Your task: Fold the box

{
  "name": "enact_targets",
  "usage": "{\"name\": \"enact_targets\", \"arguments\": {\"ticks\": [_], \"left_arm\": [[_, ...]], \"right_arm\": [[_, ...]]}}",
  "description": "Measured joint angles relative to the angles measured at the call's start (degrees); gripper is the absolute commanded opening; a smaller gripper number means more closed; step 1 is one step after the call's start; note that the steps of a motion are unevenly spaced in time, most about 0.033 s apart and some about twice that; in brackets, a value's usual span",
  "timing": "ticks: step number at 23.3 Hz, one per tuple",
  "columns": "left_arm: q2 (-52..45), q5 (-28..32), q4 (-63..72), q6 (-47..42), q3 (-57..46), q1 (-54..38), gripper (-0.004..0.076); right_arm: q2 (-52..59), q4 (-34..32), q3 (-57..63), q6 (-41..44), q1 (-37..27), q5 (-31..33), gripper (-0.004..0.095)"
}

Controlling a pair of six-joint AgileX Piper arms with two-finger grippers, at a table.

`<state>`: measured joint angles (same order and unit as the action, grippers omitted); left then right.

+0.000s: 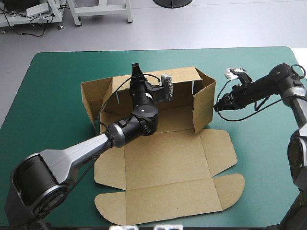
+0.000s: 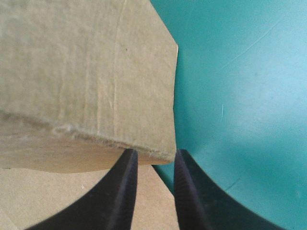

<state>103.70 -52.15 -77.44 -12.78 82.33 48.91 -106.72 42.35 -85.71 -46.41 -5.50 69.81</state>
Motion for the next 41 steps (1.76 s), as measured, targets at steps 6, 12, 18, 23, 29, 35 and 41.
{"name": "enact_targets", "arguments": {"ticks": [6, 12, 18, 23, 29, 35, 41], "left_arm": [[0.0, 0.0, -0.3, -0.1, 0.0, 0.0, -0.0006], [0.0, -0.1, -0.6, -0.2, 0.0, 0.0, -0.0006], [0.0, -0.4, -0.6, -0.2, 0.0, 0.0, -0.0006], [0.0, -0.4, -0.6, -0.2, -0.1, 0.0, -0.0006], [0.0, -0.4, -0.6, -0.2, -0.1, 0.0, -0.0006], [0.0, -0.4, -0.8, -0.7, -0.1, 0.0, -0.0006], [0.0, -0.4, -0.8, -0.8, -0.1, 0.0, -0.0006]], "right_arm": [[0.0, 0.3, 1.1, -1.0, 0.2, -0.2, 0.025], [0.0, 0.2, 1.1, -2.0, 2.3, -0.4, 0.0249], [0.0, 0.0, -4.7, 1.1, -1.5, -0.2, 0.0248], [-0.3, -1.7, -13.3, 4.4, -4.6, 0.0, 0.0246], [-3.1, -1.0, -14.9, 4.8, -4.6, -0.1, 0.0246], [-6.3, 3.7, -14.9, 4.4, -4.6, -1.8, 0.0246], [-7.3, 4.8, -14.9, 3.3, -4.6, -1.7, 0.0246]]}}
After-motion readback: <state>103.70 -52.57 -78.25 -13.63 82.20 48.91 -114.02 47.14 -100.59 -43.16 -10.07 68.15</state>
